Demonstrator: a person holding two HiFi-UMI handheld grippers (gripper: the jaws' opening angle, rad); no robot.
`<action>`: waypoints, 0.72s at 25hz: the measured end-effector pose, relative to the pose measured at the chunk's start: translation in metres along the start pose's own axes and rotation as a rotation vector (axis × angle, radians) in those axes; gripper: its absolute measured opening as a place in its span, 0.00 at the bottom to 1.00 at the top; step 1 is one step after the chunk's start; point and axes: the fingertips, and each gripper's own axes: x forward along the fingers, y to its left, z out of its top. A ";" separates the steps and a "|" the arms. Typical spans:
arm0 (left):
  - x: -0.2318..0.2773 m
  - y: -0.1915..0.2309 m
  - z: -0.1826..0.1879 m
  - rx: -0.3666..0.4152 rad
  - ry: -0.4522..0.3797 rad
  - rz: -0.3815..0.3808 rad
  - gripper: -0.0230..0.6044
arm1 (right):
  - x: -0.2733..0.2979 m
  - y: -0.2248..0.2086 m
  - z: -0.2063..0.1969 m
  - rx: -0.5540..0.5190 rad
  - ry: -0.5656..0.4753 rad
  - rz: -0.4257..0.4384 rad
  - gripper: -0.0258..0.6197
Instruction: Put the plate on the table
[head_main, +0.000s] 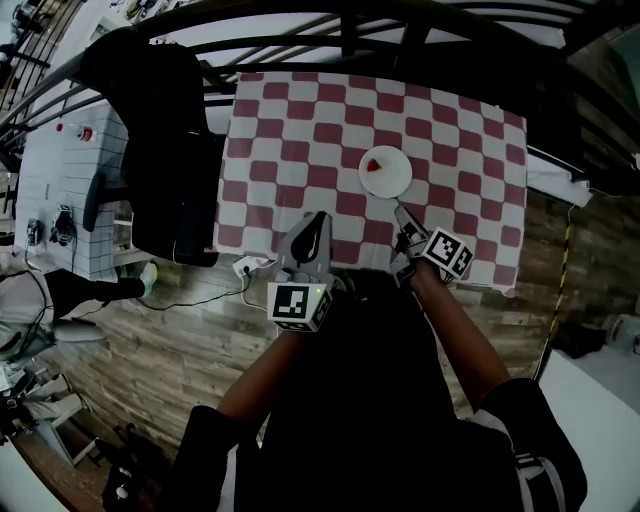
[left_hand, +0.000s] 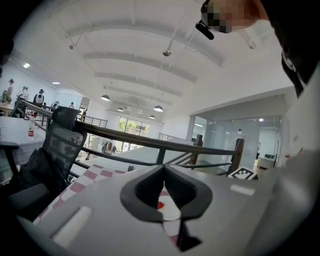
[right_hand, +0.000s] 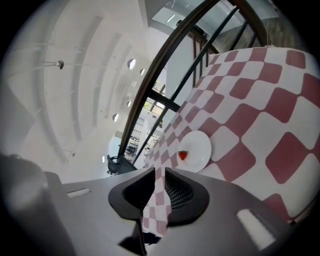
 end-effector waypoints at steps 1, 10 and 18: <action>-0.004 -0.002 0.001 -0.004 -0.008 -0.009 0.05 | -0.005 0.012 -0.001 -0.006 -0.001 0.038 0.12; -0.044 -0.004 0.020 -0.061 -0.070 -0.005 0.05 | -0.062 0.109 -0.013 -0.208 -0.093 0.212 0.04; -0.091 -0.017 0.033 -0.075 -0.149 0.018 0.05 | -0.122 0.159 -0.041 -0.516 -0.183 0.174 0.04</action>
